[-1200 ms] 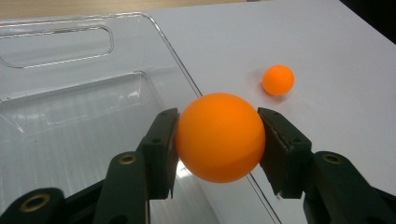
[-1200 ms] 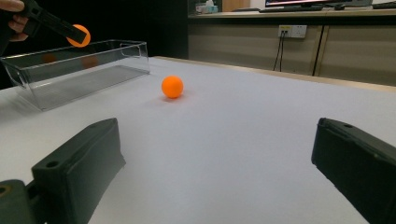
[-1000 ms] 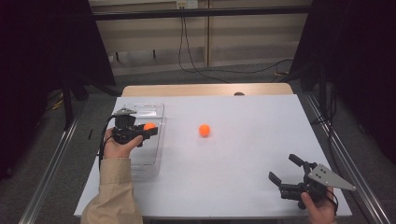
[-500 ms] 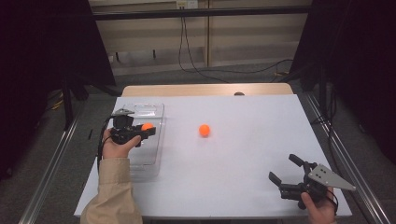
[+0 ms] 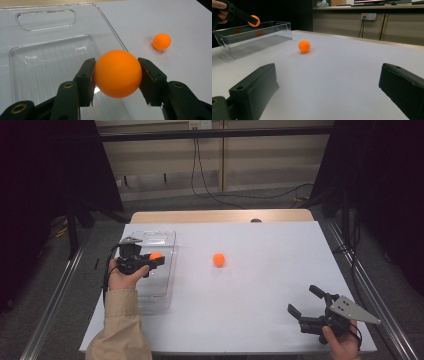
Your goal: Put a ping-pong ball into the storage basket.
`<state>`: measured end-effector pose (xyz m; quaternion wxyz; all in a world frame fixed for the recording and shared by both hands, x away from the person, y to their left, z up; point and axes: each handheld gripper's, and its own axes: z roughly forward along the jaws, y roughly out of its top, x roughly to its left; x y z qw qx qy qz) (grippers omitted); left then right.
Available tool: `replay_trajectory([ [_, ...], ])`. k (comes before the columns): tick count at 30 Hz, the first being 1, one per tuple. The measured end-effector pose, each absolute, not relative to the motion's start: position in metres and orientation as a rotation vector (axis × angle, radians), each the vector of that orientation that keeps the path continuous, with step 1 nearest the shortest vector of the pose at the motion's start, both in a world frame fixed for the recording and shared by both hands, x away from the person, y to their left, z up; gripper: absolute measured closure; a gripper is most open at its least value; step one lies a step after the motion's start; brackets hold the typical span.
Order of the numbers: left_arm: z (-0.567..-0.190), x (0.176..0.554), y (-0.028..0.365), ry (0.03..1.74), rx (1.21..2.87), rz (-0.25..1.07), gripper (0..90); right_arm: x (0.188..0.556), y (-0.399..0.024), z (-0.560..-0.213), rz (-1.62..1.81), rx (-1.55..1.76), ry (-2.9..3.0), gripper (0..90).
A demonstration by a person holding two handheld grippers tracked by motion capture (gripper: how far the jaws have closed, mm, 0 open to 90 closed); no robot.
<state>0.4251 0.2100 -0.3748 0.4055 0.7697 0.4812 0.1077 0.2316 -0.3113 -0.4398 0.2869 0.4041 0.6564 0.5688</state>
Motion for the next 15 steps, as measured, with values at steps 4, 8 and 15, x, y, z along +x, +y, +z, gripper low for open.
replay_trajectory([
  [4, -0.3749, 0.4252, 0.2115, 1.217, 1.942, 0.277, 50.7, 0.2315, -0.3111, -0.4397, 1.520, 1.079, 1.754, 1.2],
  [8, -0.3751, 0.4255, 0.2132, 1.224, 1.943, 0.284, 50.7, 0.2315, -0.3111, -0.4397, 1.519, 1.080, 1.754, 1.2],
  [15, -0.3766, 0.4267, 0.2167, 1.238, 1.947, 0.299, 50.7, 0.2316, -0.3112, -0.4397, 1.520, 1.079, 1.753, 1.2],
])
